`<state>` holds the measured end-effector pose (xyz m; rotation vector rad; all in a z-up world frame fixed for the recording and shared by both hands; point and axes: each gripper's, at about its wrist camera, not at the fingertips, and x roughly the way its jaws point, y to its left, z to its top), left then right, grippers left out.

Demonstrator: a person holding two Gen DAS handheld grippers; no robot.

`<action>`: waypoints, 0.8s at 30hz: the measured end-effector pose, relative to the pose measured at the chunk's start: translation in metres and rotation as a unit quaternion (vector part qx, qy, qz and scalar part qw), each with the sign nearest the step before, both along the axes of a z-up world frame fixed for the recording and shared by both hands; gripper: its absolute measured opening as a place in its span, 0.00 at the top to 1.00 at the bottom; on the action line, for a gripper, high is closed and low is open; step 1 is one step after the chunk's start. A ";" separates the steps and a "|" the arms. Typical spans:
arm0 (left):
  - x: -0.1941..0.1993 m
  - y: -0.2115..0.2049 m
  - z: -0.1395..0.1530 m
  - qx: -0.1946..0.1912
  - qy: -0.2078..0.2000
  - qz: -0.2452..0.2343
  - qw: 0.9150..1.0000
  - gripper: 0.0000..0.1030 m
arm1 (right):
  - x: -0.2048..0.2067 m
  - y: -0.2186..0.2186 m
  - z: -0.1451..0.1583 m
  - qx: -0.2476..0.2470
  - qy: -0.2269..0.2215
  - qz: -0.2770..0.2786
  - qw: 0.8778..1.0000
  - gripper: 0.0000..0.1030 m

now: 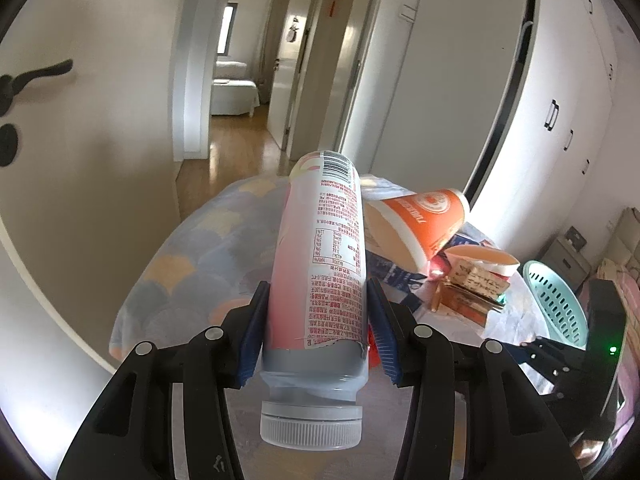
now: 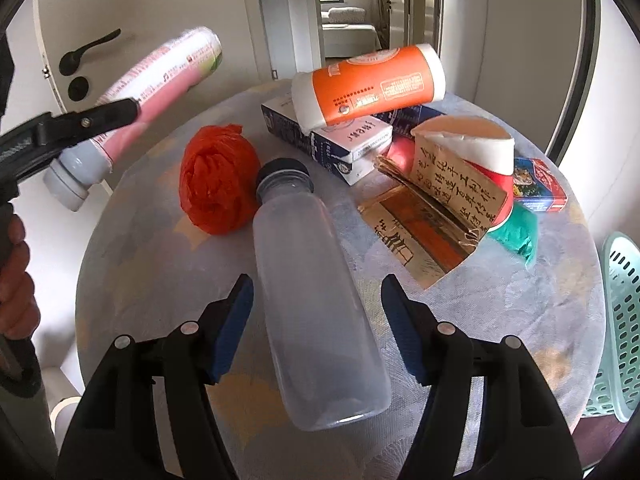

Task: Collect trash
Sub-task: 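Carry both bottles over the teal basket and open both tools to drop them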

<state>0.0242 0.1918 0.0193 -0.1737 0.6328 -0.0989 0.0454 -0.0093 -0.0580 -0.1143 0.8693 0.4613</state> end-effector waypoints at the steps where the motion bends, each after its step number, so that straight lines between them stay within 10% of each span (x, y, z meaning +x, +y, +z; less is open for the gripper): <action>1: 0.001 -0.004 0.001 0.001 0.000 -0.004 1.000 0.55 | 0.000 0.000 -0.002 0.002 0.004 0.002 1.000 0.47; 24: 0.001 -0.126 0.032 0.014 -0.046 -0.110 0.993 0.55 | -0.046 -0.123 0.082 0.092 -0.108 -0.083 0.986 0.58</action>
